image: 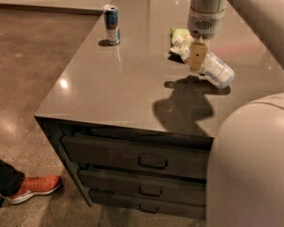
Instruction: Knock blue plastic bottle over
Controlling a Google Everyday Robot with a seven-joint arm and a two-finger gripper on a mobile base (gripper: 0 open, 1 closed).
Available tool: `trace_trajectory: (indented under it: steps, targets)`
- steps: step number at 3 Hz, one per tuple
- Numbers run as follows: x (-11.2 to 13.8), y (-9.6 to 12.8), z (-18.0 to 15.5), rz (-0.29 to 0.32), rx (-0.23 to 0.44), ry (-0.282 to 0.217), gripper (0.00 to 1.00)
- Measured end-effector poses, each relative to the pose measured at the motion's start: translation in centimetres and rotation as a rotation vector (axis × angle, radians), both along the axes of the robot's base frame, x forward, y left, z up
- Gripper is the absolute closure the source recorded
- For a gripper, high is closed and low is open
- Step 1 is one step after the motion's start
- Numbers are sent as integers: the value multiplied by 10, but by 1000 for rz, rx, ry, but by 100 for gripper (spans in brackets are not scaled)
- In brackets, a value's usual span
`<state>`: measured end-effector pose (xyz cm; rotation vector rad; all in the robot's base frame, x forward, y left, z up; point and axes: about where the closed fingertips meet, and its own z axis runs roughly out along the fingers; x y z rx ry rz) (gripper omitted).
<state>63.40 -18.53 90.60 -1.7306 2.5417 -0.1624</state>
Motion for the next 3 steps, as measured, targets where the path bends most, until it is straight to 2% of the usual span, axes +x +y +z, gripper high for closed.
trace_trajectory:
  steps: [1,2,3]
  targets:
    - [-2,0,-14,19,-15,32,15]
    - [5,2,-17,24,-9,8,0]
    - [13,5,-18,27,-1,-19,0]
